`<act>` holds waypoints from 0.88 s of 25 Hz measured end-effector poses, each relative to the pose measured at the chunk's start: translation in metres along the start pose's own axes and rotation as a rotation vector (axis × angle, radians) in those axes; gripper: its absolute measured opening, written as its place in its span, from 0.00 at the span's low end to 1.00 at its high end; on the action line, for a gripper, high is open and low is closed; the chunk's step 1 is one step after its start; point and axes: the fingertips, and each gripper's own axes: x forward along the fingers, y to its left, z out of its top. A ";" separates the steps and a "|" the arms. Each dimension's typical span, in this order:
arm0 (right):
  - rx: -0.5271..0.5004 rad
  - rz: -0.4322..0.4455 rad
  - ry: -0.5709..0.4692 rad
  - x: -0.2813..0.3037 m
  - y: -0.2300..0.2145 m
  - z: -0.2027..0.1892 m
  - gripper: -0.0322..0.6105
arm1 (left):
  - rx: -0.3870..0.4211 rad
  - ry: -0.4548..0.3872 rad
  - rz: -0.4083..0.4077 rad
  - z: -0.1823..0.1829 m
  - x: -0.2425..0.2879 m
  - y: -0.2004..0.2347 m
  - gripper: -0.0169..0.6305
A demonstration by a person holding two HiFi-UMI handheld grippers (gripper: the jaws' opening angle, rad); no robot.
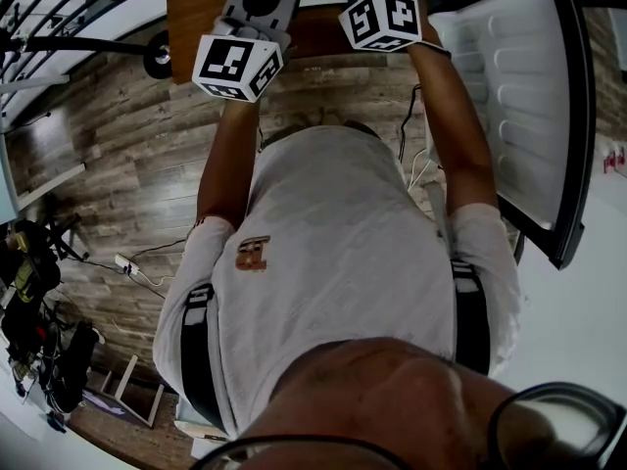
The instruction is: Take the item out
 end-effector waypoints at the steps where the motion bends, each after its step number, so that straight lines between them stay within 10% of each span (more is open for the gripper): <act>1: -0.016 0.008 0.009 0.003 0.000 0.000 0.28 | -0.002 0.001 0.000 0.001 0.000 0.002 0.05; 22: -0.186 -0.049 0.063 0.007 -0.001 -0.002 0.13 | -0.013 0.020 0.001 -0.005 -0.009 0.004 0.05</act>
